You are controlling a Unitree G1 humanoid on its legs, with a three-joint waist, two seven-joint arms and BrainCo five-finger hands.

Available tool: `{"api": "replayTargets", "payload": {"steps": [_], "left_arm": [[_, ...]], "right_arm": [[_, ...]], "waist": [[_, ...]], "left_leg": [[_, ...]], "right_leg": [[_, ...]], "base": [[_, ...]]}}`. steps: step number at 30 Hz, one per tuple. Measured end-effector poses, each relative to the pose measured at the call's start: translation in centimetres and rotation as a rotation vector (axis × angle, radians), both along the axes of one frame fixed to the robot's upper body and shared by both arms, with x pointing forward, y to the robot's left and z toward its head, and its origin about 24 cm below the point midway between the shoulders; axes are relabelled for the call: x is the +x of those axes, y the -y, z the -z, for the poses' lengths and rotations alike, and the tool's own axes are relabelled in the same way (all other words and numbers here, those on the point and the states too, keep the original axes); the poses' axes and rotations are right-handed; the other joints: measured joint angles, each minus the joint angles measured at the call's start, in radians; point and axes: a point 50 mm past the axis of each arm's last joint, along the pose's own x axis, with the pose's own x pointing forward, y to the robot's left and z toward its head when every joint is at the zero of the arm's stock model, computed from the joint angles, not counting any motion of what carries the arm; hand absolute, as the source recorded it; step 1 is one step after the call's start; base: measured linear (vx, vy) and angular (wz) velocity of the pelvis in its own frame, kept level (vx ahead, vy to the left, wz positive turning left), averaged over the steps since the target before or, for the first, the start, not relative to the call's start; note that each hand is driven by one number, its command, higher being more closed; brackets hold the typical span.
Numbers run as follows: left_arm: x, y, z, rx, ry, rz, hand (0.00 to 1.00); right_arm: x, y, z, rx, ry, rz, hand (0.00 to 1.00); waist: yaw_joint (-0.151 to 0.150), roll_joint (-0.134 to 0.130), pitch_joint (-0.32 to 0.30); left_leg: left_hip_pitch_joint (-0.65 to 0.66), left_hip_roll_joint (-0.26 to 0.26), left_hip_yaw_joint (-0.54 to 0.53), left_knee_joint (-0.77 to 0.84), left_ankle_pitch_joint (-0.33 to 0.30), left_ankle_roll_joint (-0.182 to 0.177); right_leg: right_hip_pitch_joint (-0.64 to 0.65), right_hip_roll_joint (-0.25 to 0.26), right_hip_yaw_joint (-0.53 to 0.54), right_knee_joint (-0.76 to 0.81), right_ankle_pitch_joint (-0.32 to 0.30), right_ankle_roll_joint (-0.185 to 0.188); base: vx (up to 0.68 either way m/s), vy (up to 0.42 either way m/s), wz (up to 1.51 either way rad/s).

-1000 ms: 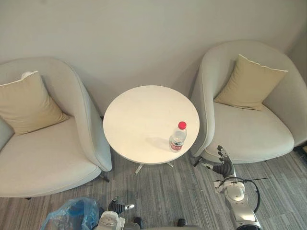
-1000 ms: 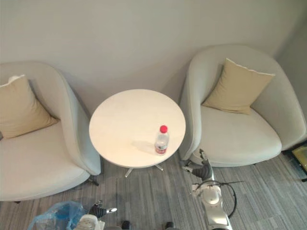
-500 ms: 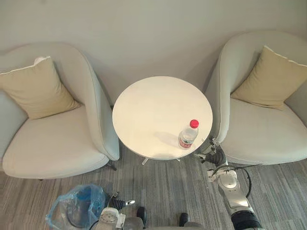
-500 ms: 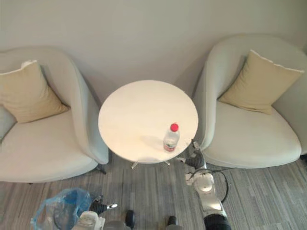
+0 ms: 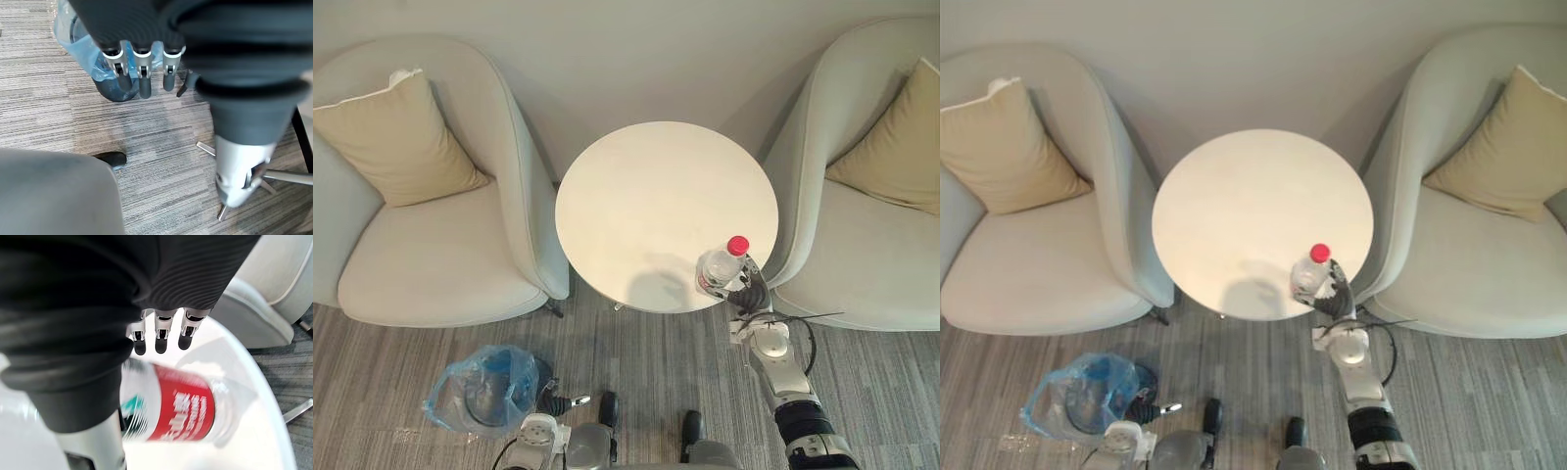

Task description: Gather rubbish on tea table into small bin, then transfer packed bag to large trash can.

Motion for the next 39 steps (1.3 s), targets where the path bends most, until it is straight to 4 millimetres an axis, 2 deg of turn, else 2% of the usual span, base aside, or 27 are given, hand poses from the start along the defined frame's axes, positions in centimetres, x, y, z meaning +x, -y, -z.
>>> {"api": "replayTargets", "payload": {"steps": [1, 7, 10, 16, 22, 27, 31, 34, 39], "left_arm": [[0.2, 0.0, -0.1, 0.0, 0.005, 0.001, 0.0], [1.0, 0.0, -0.4, -0.012, 0.031, -0.02, 0.0], [1.2, 0.0, -0.5, -0.017, 0.041, -0.026, 0.0], [1.1, -0.1, -0.5, -0.013, 0.039, -0.026, 0.0], [0.9, -0.3, -0.5, 0.012, 0.026, -0.003, 0.0], [0.7, -0.4, -0.3, 0.031, 0.005, 0.018, 0.0], [-0.2, -0.6, 0.1, 0.038, -0.037, 0.017, 0.0], [-1.1, -0.8, 0.5, 0.055, -0.074, 0.034, 0.0], [-1.8, -0.9, 0.8, 0.066, -0.106, 0.058, 0.0]], "right_arm": [[0.4, -0.2, -0.4, 0.001, 0.014, -0.006, 1.0], [1.9, -0.8, -1.7, 0.014, 0.054, -0.012, 1.0], [1.9, -1.4, -1.7, 0.013, 0.053, -0.032, 1.0], [1.6, -1.8, -1.7, 0.017, 0.057, -0.048, 1.0], [-1.2, -1.5, -1.7, 0.032, 0.093, -0.066, 1.0], [-3.0, -0.9, -2.0, 0.038, 0.118, -0.064, 1.0], [-4.7, -0.9, -1.2, 0.047, 0.085, -0.074, 1.0], [-5.5, -0.9, -0.8, 0.05, 0.073, -0.069, 1.0], [-7.2, -0.7, 0.1, -0.003, 0.03, -0.058, 1.0]], "waist": [[0.004, 0.002, 0.003], [0.019, 0.015, 0.041], [0.037, 0.014, 0.041], [0.038, 0.014, 0.042], [0.036, 0.013, 0.04], [0.018, 0.012, 0.035], [0.011, 0.003, -0.014], [-0.02, 0.001, -0.041], [-0.029, -0.007, -0.083]], "left_leg": [[-0.016, 0.0, -0.001, 0.001, 0.003, 0.0], [-0.033, 0.0, -0.024, 0.006, 0.006, -0.001], [-0.035, 0.0, -0.028, 0.007, 0.005, -0.001], [-0.034, -0.002, -0.05, 0.015, 0.005, 0.0], [0.016, 0.0, -0.051, 0.014, 0.004, 0.0], [0.024, 0.0, -0.048, 0.014, 0.004, -0.001], [0.035, 0.0, -0.021, 0.013, 0.006, -0.003], [0.041, 0.003, -0.019, 0.011, 0.011, -0.011], [0.06, 0.017, -0.001, -0.002, 0.018, -0.019]], "right_leg": [[-0.017, 0.0, -0.001, 0.002, 0.001, -0.001], [-0.026, 0.0, -0.01, 0.017, 0.002, -0.003], [-0.026, 0.0, -0.01, 0.019, 0.004, -0.005], [-0.019, -0.001, -0.009, 0.026, 0.004, -0.006], [0.019, -0.001, 0.003, 0.033, 0.004, -0.005], [0.031, -0.002, 0.009, 0.031, 0.001, -0.001], [0.032, -0.003, 0.036, 0.018, -0.004, 0.006], [0.032, -0.001, 0.042, 0.014, -0.006, 0.009], [0.032, 0.01, 0.064, 0.014, -0.001, 0.006]], "base": [[-0.01, 0.004, 0.04], [0.0, 0.005, 0.11], [0.01, 0.016, 0.09], [0.01, 0.011, 0.09], [-0.01, 0.002, -0.02], [-0.07, -0.004, -0.07], [-0.09, -0.011, -0.2], [-0.09, -0.02, -0.08], [-0.08, -0.015, -0.13]]}}
